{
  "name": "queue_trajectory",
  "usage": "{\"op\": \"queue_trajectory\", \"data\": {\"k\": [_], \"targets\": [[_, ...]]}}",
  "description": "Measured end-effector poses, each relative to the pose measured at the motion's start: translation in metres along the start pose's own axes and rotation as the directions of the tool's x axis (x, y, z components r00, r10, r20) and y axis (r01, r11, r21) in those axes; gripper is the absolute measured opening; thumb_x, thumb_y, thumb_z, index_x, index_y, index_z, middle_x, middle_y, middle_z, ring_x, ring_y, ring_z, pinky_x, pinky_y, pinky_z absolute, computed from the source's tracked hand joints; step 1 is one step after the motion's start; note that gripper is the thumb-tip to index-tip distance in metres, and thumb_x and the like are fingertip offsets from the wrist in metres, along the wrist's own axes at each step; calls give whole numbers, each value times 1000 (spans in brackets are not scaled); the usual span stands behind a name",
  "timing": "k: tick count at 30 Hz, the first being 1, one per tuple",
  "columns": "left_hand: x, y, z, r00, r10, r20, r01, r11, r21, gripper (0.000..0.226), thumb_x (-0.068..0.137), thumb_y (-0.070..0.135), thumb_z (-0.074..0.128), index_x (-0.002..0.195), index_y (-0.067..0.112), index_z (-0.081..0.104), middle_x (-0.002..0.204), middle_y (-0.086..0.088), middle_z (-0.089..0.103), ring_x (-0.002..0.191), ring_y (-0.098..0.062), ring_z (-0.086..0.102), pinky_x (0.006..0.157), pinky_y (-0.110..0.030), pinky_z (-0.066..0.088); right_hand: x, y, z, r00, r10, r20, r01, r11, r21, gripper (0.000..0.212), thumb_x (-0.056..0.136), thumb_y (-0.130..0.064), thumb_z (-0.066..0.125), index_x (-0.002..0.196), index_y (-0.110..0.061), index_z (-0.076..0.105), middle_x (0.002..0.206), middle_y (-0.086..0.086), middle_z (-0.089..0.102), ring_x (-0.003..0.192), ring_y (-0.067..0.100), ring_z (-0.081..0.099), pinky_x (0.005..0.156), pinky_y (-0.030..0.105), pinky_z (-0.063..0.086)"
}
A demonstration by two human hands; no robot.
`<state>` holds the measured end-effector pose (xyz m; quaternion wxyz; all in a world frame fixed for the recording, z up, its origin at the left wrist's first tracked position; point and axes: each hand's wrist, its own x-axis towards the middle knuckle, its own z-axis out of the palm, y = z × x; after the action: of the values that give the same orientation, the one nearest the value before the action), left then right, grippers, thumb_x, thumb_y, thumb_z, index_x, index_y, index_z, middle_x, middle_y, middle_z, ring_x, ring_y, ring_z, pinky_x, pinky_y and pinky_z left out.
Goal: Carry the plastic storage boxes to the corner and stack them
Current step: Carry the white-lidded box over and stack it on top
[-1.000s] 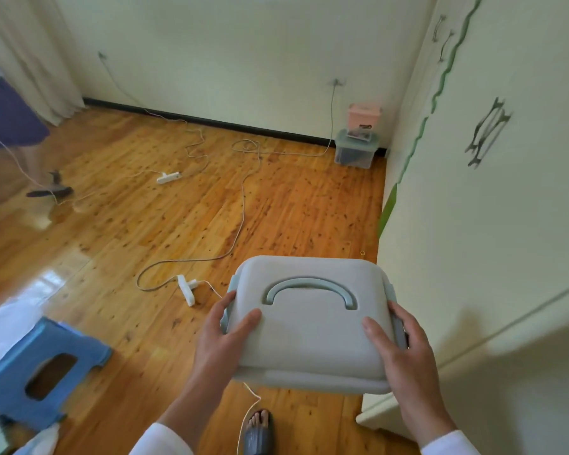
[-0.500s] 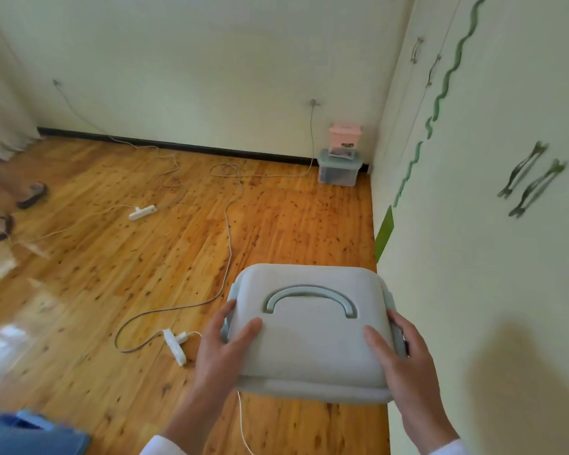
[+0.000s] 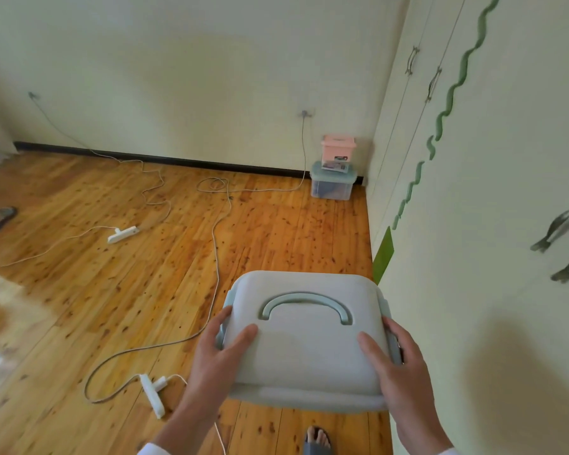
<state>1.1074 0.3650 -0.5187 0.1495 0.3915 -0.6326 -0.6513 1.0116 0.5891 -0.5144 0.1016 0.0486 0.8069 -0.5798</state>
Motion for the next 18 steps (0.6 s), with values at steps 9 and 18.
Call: {"op": "queue_trajectory", "data": {"k": [9, 18], "targets": [[113, 48, 91, 1000, 2, -20, -1, 1000, 6, 54, 77, 48, 74, 127, 50, 51, 113, 14, 52, 89, -6, 58, 52, -18, 45, 149, -38, 4, 1000, 2, 3, -2, 1000, -5, 59, 77, -53, 67, 130, -39, 46, 128, -5, 49, 105, 18, 54, 85, 44, 57], [188, 93, 146, 1000, 9, 4, -9, 1000, -7, 52, 77, 48, 73, 124, 52, 51, 105, 25, 51, 84, -5, 61, 51, -14, 44, 245, -71, 9, 1000, -31, 4, 31, 999, 18, 58, 79, -52, 68, 131, -37, 47, 129, -4, 50, 108, 19, 55, 88, 48, 55]]}}
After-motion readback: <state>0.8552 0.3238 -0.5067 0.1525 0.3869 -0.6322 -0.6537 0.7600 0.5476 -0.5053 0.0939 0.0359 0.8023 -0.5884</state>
